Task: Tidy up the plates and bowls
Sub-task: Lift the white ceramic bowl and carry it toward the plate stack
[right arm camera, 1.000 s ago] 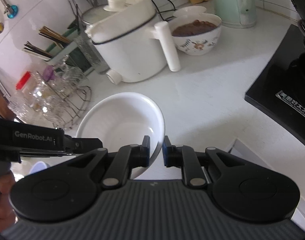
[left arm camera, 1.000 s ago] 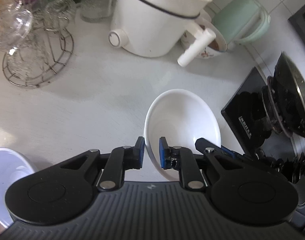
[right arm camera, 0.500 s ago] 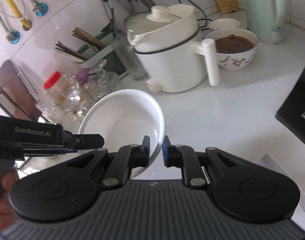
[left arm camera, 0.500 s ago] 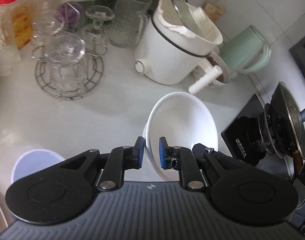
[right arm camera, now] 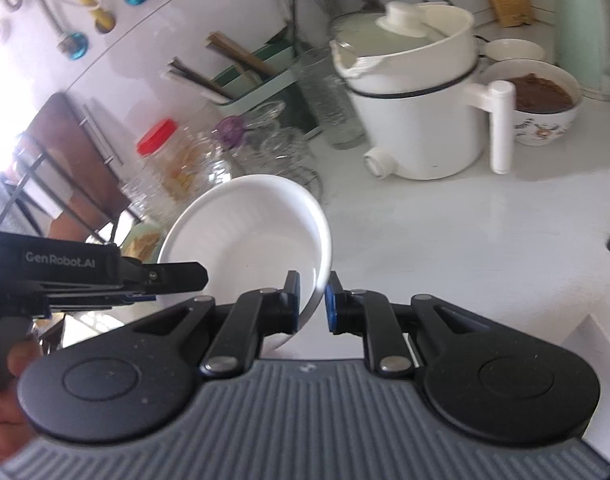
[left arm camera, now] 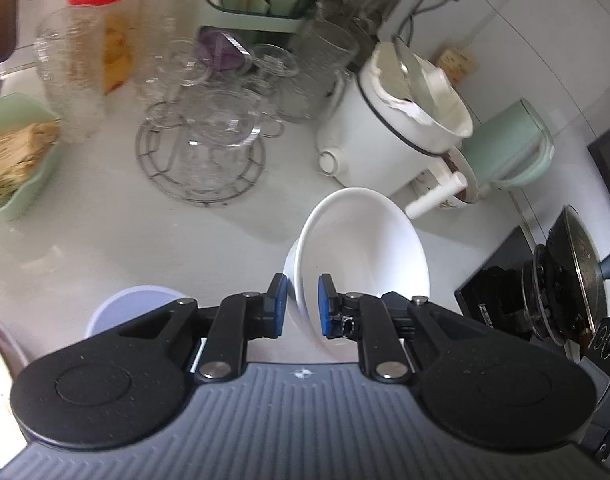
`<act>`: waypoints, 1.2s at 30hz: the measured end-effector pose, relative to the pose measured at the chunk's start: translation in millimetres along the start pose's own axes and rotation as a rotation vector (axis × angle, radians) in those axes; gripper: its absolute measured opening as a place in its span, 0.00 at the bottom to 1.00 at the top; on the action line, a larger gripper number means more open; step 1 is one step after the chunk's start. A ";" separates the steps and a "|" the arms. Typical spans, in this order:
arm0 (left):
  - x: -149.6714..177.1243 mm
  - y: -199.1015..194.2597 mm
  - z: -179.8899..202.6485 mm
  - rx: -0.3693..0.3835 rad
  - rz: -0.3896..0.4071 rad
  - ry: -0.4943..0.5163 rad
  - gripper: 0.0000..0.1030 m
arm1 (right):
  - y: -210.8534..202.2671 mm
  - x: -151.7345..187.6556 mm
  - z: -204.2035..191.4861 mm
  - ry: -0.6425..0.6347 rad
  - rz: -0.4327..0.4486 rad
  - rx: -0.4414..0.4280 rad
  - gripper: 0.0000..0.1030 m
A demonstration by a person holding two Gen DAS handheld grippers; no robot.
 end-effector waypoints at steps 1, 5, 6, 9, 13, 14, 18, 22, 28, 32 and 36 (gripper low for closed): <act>0.3 -3.3 -4.5 -0.008 0.005 -0.005 0.17 | 0.9 0.8 -3.9 -0.005 -0.005 -0.010 0.15; 1.8 -16.9 -25.4 -0.029 0.027 -0.046 0.17 | 7.8 6.2 -22.1 -0.046 -0.042 -0.045 0.15; 2.8 -19.9 -30.9 -0.035 0.031 -0.061 0.17 | 9.5 8.7 -27.8 -0.069 -0.053 -0.051 0.15; 6.5 -28.1 -47.1 -0.063 0.045 -0.083 0.17 | 14.6 15.0 -40.1 -0.095 -0.088 -0.088 0.15; 15.7 -36.5 -69.7 -0.090 0.055 -0.133 0.17 | 23.2 26.9 -55.4 -0.137 -0.135 -0.118 0.16; 18.9 -37.5 -75.3 -0.099 0.053 -0.146 0.17 | 26.0 30.0 -59.1 -0.149 -0.149 -0.126 0.16; 31.3 -43.8 -94.9 -0.142 0.052 -0.166 0.18 | 35.7 42.9 -72.8 -0.190 -0.199 -0.155 0.16; 43.9 -46.4 -107.3 -0.195 0.040 -0.152 0.18 | 44.8 58.2 -85.7 -0.230 -0.249 -0.190 0.17; 57.7 -46.8 -120.9 -0.236 0.025 -0.171 0.18 | 53.1 72.5 -96.5 -0.290 -0.301 -0.202 0.17; 62.1 -43.1 -126.8 -0.261 0.015 -0.180 0.19 | 57.8 75.7 -99.7 -0.312 -0.317 -0.193 0.19; 63.8 -44.3 -134.6 -0.260 0.030 -0.199 0.44 | 57.9 73.1 -97.4 -0.315 -0.310 -0.180 0.30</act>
Point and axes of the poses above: each gripper's, at about its wrist camera, not at the fingertips, and y roughly the way its jaws point, z to its right, x to its underside, the point moved 4 cm from there along y, roughly the way its jaws point, and after that the axes turned 12 degrees about z, right-handed, at the moved point
